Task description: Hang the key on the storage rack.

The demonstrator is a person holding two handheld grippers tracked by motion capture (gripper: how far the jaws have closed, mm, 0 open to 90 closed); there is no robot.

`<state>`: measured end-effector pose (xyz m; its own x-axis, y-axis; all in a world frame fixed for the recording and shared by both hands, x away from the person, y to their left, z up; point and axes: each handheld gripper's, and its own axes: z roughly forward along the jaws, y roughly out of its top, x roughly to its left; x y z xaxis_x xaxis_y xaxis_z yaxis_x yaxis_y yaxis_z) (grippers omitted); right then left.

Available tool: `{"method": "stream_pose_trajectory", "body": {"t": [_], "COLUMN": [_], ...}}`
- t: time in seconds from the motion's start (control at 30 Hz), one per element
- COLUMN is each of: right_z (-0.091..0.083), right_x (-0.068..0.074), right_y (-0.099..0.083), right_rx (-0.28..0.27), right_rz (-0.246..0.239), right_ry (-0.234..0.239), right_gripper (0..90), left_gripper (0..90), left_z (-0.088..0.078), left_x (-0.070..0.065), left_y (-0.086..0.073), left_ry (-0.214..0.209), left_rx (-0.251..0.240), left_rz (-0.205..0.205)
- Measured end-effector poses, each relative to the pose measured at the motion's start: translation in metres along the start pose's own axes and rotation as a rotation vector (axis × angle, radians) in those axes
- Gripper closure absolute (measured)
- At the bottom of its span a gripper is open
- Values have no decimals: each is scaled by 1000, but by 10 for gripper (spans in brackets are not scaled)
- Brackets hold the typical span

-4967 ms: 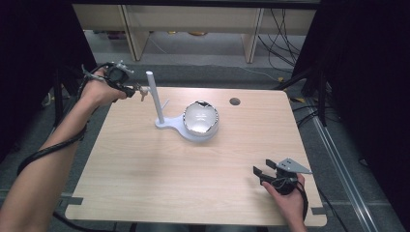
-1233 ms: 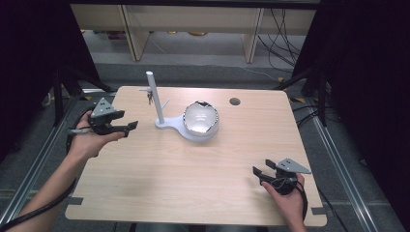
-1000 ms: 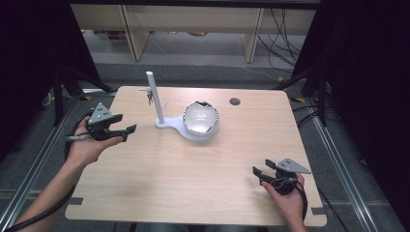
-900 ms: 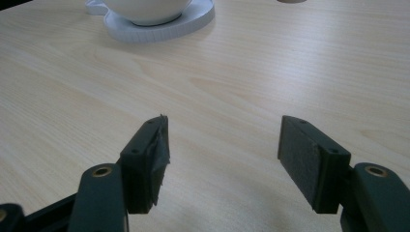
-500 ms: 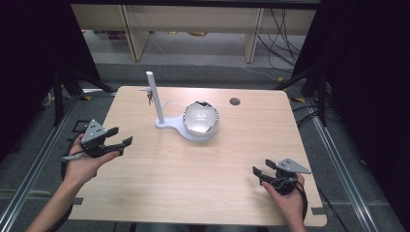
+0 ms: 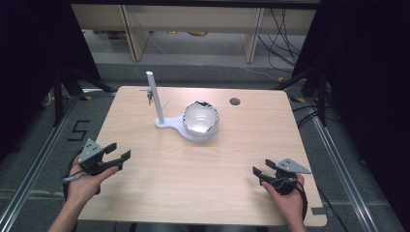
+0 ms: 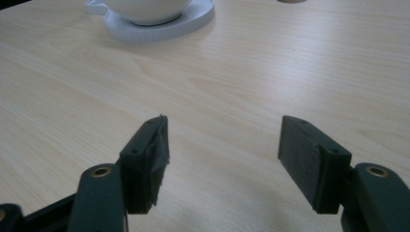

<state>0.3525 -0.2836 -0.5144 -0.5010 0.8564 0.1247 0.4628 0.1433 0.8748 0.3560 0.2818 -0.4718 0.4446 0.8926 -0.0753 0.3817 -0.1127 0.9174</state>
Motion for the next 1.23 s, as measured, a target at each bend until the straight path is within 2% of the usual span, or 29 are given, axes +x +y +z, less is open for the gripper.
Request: {"method": "stream_pose_trajectory", "body": {"t": [0.03, 0.1, 0.23, 0.3, 0.37, 0.47, 0.5, 0.57, 0.63, 0.7, 0.73, 0.8, 0.87, 0.93, 0.97, 1.23], "right_z": [-1, -1, 0, 0, 0, 0, 0, -1, 0, 0, 0, 1, 0, 1, 0, 1], "right_x": [-2, -1, -1, -1, -1, -1, -1, -1, -1, -1, -1, -1, -1, -1, -2, -3], "right_y": [1, 1, 1, 1, 1, 1, 1, 1, 1, 1, 1, 1, 1, 1, 2, 2], "right_rx": [-2, 6, 10, 10, 11, 10, 11, 10, 10, 13, 16, 9, 17, 16, 36, 18], "right_rz": [-28, -24, -23, -24, -24, -24, -25, -28, -24, -23, -26, -33, -26, -28, -31, -31], "right_ry": [-11, -8, -1, -1, -1, 0, 0, -8, -6, -4, -4, -3, 1, 2, 7, -8], "right_gripper": [364, 364, 364, 364, 364, 364, 365, 365, 365, 366, 366, 366, 368, 368, 369, 371], "left_gripper": [342, 342, 342, 342, 342, 342, 342, 343, 341, 339, 338, 338, 337, 342, 344, 350], "left_z": [0, 0, 1, 1, 3, 3, 5, 4, 3, 2, 2, 0, 0, -2, -1, -1], "left_x": [-1, -2, -7, -8, -10, -10, -11, -11, -10, -9, -9, -9, -9, -9, -9, -10], "left_y": [-6, -10, -30, -35, -44, -50, -55, -56, -57, -57, -58, -58, -59, -59, -60, -59], "left_ry": [3, 4, 3, 5, 9, 10, 15, 24, 27, 31, 21, 35, 32, 41, 36, 36], "left_rx": [-4, -10, -25, -29, -46, -62, -86, -85, -135, -130, -161, -151, -176, -171, -187, -173], "left_rz": [-7, -12, -30, -38, -45, -51, -51, -57, -64, -71, -76, -78, -82, -80, -81, -68]}}
